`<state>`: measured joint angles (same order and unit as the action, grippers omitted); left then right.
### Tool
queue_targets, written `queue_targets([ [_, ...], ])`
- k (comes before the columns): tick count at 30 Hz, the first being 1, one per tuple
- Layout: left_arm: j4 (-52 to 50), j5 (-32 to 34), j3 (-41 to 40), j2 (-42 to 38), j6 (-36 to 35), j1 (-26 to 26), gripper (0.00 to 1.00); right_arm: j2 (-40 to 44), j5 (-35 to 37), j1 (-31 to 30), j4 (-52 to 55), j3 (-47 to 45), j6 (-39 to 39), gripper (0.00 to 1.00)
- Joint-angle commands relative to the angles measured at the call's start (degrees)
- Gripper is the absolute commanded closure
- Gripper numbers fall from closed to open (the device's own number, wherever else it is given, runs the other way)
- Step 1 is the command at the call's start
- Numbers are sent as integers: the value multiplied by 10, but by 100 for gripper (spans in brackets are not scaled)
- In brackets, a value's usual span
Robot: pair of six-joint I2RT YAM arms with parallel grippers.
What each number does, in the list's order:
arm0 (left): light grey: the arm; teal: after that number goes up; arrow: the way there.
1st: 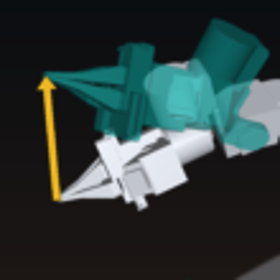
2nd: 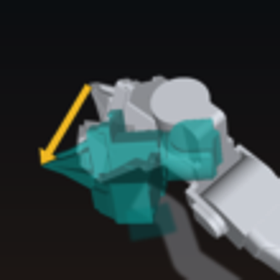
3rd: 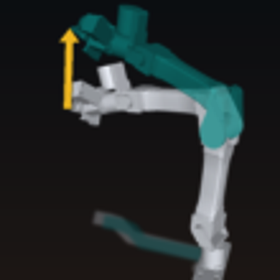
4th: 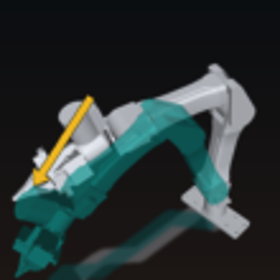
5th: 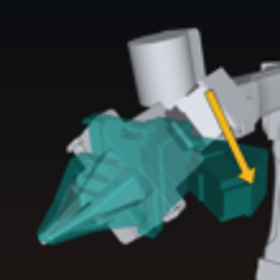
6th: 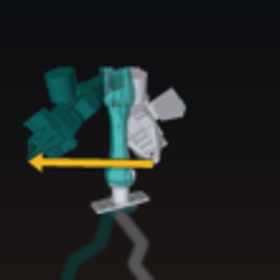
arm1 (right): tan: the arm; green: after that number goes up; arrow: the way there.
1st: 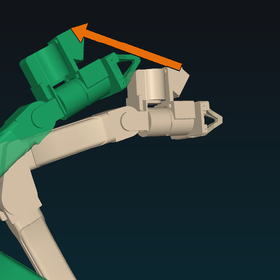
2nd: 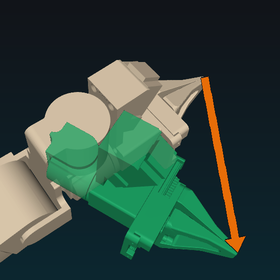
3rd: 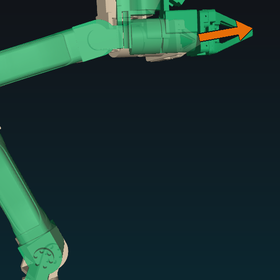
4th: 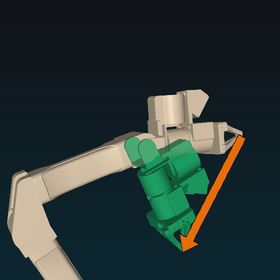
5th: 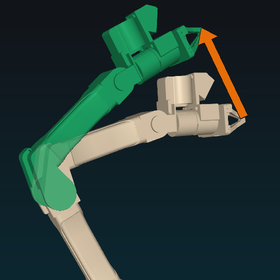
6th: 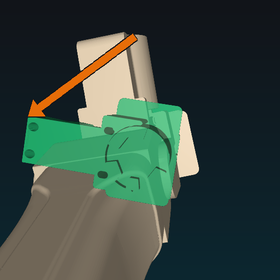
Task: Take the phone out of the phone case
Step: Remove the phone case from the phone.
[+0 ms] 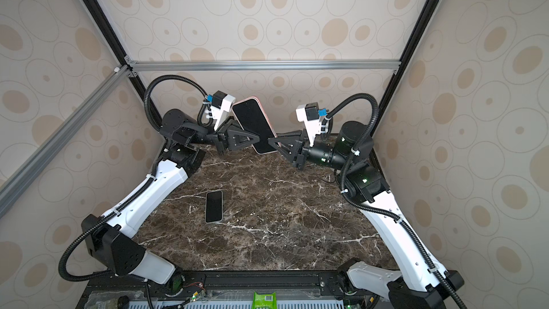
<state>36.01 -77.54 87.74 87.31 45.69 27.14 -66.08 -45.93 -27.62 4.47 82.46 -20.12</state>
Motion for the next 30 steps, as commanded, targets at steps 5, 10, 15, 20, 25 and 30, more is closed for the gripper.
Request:
queue_targets([
  [5,63,19,3,-18,1,5,82,0,-29,-5,-26,-5,-19,100],
  [10,77,32,4,-21,8,5,56,7,-33,-5,-30,-16,-17,100],
  [15,92,42,3,-20,17,1,59,21,-19,-4,-32,-31,-13,100],
  [20,119,45,-1,-15,38,-2,61,42,11,-4,-50,-52,-17,100],
  [25,131,45,-2,-12,49,-2,60,54,19,-3,-85,-64,-37,100],
  [30,136,39,0,-6,59,2,62,51,18,-3,-103,-63,-51,100],
])
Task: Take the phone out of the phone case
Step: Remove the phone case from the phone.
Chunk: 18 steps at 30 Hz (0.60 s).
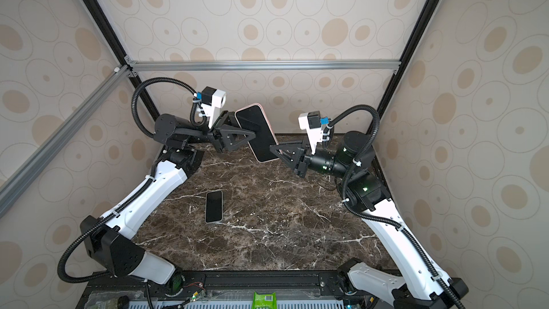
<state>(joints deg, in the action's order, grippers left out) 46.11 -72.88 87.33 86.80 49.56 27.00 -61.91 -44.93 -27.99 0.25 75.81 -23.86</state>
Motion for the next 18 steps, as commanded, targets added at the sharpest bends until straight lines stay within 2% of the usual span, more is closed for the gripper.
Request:
queue_targets([
  [1,37,-11,5,-1,20,7,62,7,8,1,-64,3,-15,100],
  [5,45,-15,-1,-1,24,11,72,4,9,1,-78,-1,-22,100],
  [11,65,-17,-9,-1,36,11,100,6,9,1,-86,-5,-21,100],
  [16,110,-15,-16,-1,71,11,100,19,24,1,-58,-7,0,99],
  [18,129,-13,-16,-2,86,11,100,24,23,2,-48,-6,5,66],
])
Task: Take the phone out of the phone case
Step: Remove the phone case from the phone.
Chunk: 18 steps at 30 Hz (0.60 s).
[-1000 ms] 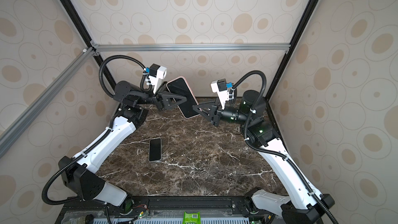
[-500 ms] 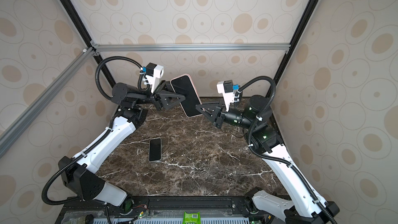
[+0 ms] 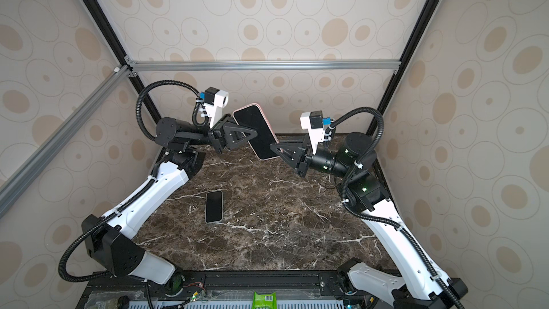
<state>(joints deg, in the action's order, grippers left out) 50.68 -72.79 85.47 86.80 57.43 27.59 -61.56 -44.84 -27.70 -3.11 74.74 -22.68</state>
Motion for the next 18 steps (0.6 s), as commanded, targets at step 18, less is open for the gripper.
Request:
queue_targets([
  [18,220,317,-31,-19,112,24,100,-19,179,7,-471,-96,-387,41],
])
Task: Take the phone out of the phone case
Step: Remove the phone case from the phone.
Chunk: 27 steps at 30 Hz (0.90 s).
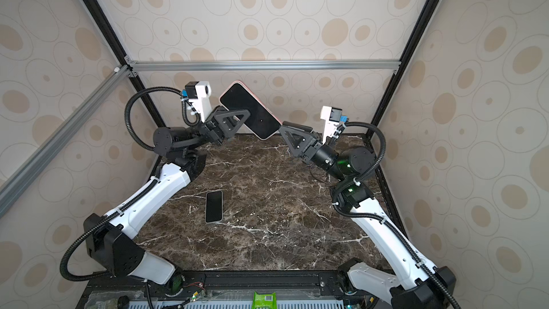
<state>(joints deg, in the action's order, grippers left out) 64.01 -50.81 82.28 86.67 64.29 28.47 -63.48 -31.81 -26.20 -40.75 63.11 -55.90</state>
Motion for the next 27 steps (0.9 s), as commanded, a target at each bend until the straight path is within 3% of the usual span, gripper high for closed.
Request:
queue_targets([
  [1,85,113,-1,-18,40,19,100,-5,57,-18,-95,29,-46,41],
  [6,72,149,1,-16,22,41,100,-35,93,-36,-118,56,-51,40],
  [10,72,151,8,-12,22,48,100,-63,83,-40,-129,83,-70,44],
  [16,66,139,16,-10,17,56,100,-63,80,-46,-116,84,-81,66],
  [20,67,136,16,-12,16,59,100,-61,71,-51,-116,85,-93,73],
  [25,61,128,21,-7,5,59,100,-68,72,-55,-141,81,-137,96],
  [27,39,112,35,2,-16,59,100,-71,73,-56,-152,80,-153,100],
])
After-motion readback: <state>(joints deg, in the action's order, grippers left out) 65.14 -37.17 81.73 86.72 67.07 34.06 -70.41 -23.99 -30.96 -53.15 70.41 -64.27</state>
